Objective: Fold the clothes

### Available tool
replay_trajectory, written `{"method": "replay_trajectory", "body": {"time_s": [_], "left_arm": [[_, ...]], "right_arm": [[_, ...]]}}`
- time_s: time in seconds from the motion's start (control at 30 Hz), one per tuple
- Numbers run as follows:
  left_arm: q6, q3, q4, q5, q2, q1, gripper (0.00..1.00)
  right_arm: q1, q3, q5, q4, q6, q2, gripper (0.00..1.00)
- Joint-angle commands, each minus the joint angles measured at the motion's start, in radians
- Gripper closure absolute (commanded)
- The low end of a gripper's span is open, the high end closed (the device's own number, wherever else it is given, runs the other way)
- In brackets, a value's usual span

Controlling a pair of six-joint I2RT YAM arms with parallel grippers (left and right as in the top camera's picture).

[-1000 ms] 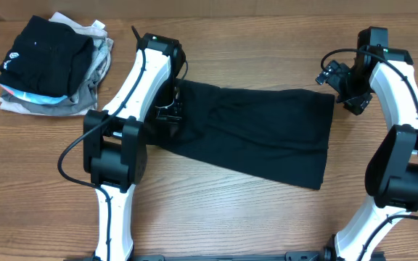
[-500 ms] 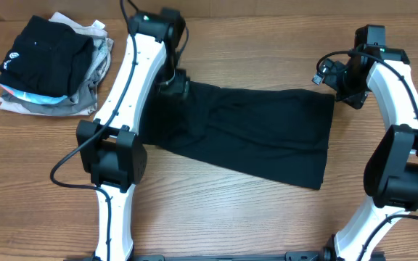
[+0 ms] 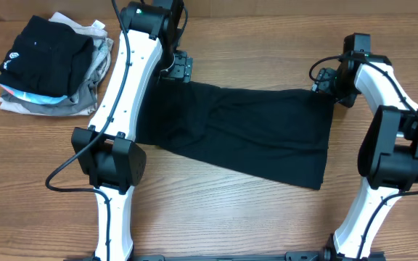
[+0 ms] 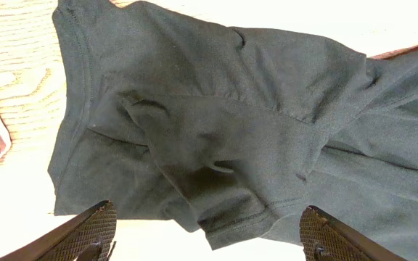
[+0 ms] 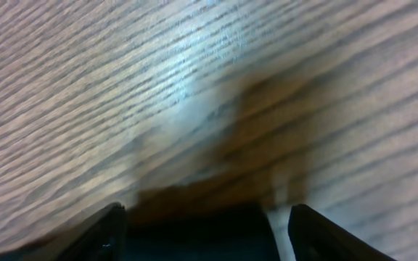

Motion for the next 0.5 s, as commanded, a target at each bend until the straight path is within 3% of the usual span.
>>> {"method": "replay_trajectory", "body": {"time_s": [0.0, 0.07, 0.13, 0.17, 0.23, 0.37, 0.47], "left_arm": [[0.005, 0.017, 0.003, -0.017, -0.027, 0.003, 0.17], [0.005, 0.017, 0.003, -0.017, -0.027, 0.003, 0.17], [0.005, 0.017, 0.003, -0.017, -0.027, 0.003, 0.17], [0.005, 0.017, 0.003, -0.017, -0.027, 0.003, 0.17], [0.005, 0.017, 0.003, -0.018, -0.027, 0.003, 0.17], [0.005, 0.017, 0.003, -0.032, -0.027, 0.003, 0.17], [0.004, 0.017, 0.004, -0.089, -0.027, 0.005, 0.19]], "right_arm": [[0.008, 0.007, 0.023, 0.014, -0.023, 0.038, 0.30], [0.008, 0.007, 0.023, 0.011, -0.022, 0.045, 0.37], [0.008, 0.007, 0.023, 0.011, -0.023, 0.045, 0.53], [0.008, 0.010, 0.023, 0.011, -0.023, 0.045, 0.67], [0.008, 0.010, 0.023, 0.010, -0.022, 0.045, 0.79], [-0.001, 0.029, 0.023, -0.024, -0.022, 0.041, 0.96], [-0.013, 0.076, 0.023, -0.085, -0.022, 0.035, 0.96]]}}
